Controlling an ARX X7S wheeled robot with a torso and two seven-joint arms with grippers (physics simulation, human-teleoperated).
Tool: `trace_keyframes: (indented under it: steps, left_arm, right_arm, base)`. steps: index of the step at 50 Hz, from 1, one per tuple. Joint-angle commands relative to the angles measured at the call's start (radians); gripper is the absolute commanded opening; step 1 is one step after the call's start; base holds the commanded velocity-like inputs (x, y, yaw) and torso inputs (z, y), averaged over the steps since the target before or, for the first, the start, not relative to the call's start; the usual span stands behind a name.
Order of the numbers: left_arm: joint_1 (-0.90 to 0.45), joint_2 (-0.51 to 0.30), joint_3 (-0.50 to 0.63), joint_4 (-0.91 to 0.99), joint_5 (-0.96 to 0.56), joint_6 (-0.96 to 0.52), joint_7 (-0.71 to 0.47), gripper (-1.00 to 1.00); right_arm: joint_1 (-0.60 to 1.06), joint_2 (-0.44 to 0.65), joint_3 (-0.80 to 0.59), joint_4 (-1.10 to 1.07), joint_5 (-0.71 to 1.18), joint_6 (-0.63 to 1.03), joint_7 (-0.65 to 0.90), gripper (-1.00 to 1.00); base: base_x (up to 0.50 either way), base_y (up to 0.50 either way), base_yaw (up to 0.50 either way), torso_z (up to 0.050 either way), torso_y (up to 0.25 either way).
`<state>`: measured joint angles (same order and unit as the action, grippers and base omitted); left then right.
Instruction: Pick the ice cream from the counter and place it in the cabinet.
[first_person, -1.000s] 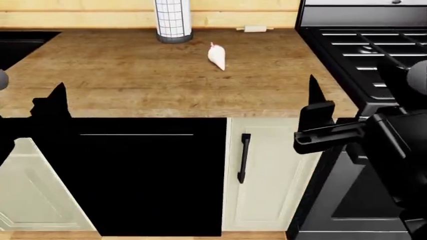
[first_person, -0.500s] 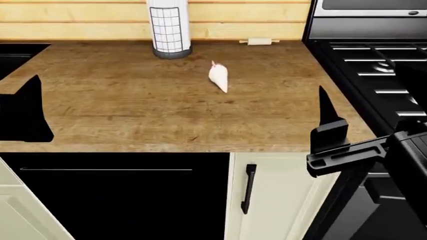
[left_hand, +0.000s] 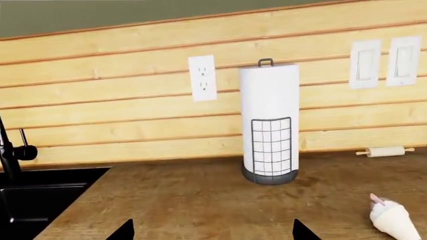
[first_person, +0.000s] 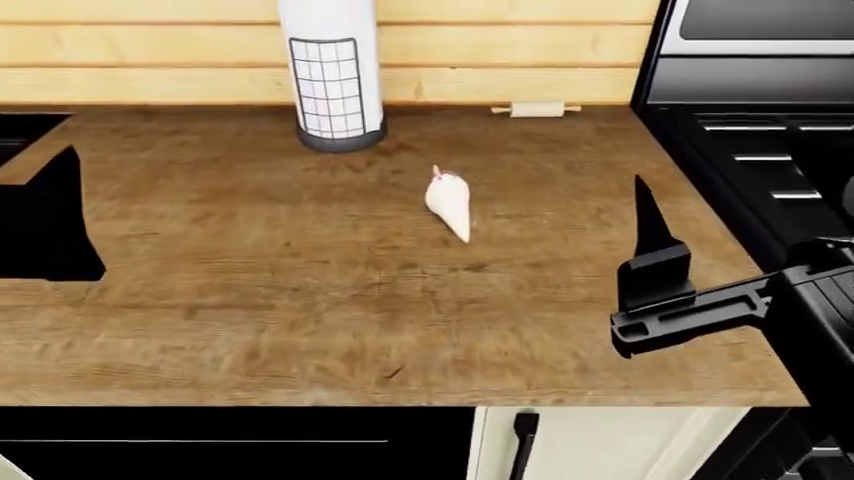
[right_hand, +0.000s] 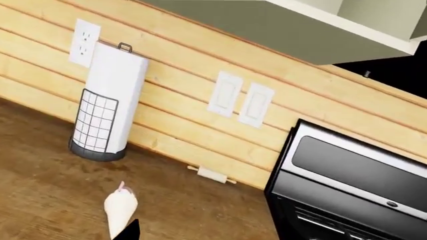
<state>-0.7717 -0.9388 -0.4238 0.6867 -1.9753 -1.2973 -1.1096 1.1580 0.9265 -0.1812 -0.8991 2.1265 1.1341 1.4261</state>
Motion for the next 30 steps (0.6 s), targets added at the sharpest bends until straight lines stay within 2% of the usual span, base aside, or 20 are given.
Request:
trace_keyframes:
  steps: [1, 14, 30]
  left_arm:
    - [-0.001, 0.01, 0.002, -0.002, 0.03, -0.004, 0.024, 1.0]
    - [0.012, 0.011, -0.005, 0.001, 0.039, 0.003, 0.036, 1.0]
    - [0.023, 0.02, -0.012, 0.001, 0.069, 0.005, 0.062, 1.0]
  right_arm:
    - [0.009, 0.002, -0.013, 0.002, -0.011, 0.0, -0.006, 1.0]
    - [0.033, 0.012, -0.034, -0.004, -0.002, -0.014, 0.007, 1.0]
    - [0.048, 0.01, -0.059, 0.0, -0.014, -0.019, 0.006, 1.0]
  base:
    - [0.41, 0.05, 0.0, 0.0, 0.0]
    - [0.39, 0.15, 0.0, 0.0, 0.001]
    - [0.29, 0.17, 0.0, 0.0, 0.001]
